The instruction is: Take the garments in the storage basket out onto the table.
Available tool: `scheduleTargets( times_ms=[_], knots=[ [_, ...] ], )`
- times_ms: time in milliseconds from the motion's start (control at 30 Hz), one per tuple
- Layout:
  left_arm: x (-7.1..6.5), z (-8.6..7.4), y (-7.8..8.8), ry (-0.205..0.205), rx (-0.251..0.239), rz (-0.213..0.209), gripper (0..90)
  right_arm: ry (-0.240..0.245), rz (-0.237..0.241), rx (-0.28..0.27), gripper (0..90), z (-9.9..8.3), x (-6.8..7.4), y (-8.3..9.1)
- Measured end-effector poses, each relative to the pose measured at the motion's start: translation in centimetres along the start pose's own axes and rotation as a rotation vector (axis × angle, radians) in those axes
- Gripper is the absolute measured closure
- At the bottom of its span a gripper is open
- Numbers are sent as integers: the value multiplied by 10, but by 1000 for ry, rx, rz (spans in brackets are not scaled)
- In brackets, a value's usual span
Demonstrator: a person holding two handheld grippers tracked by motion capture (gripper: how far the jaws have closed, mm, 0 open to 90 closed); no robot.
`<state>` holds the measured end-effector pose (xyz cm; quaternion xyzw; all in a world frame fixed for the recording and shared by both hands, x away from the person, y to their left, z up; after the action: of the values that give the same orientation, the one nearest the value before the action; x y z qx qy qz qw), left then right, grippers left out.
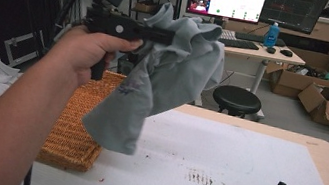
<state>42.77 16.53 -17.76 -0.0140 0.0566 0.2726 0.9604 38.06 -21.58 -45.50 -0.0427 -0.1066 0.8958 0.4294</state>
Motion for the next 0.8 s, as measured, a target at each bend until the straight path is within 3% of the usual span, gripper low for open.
scheduleTargets(
  times_ms=[133,233,300,333,367,433,467,500,633,667,700,733,800],
  knots=[
    [-2,-15,-12,34,1,-11,806,2,0,1,109,0,0,0],
    [-7,-40,-29,63,24,-27,805,-2,0,1,109,0,0,0],
    [-8,-48,-33,71,32,-30,805,0,2,1,109,0,0,0],
    [-9,-63,-42,96,38,-35,806,1,2,0,109,0,0,0],
    [-9,-63,-42,96,38,-35,805,-2,1,1,109,0,0,0],
    [-10,-81,-50,117,53,-37,805,-2,1,-1,109,0,0,0],
    [-12,-99,-58,125,83,-33,805,2,2,-3,109,0,0,0],
    [-12,-99,-58,125,83,-33,805,2,2,-3,109,0,0,0],
    [-15,-137,-73,159,130,-29,804,1,3,-2,109,0,0,0],
    [-16,-156,-79,181,153,-25,804,2,4,-3,109,0,0,0],
    [-16,-156,-79,181,153,-25,804,2,3,-4,109,0,0,0],
    [-16,-167,-81,189,169,-24,804,2,3,-4,109,0,0,0],
    [-17,-196,-88,223,218,-23,803,3,3,-4,109,0,0,0]
  ],
)
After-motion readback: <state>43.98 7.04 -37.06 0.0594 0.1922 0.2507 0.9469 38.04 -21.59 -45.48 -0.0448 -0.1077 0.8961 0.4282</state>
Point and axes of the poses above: each handheld gripper's, and its own axes: y roughly backward along the jaws, z roughly out of its top, x roughly to its left, the point moved 4 cm from there along -y, roughly forward along the jaws, and after that the axes turned 13 degrees about -x, right-handed, at the moved point
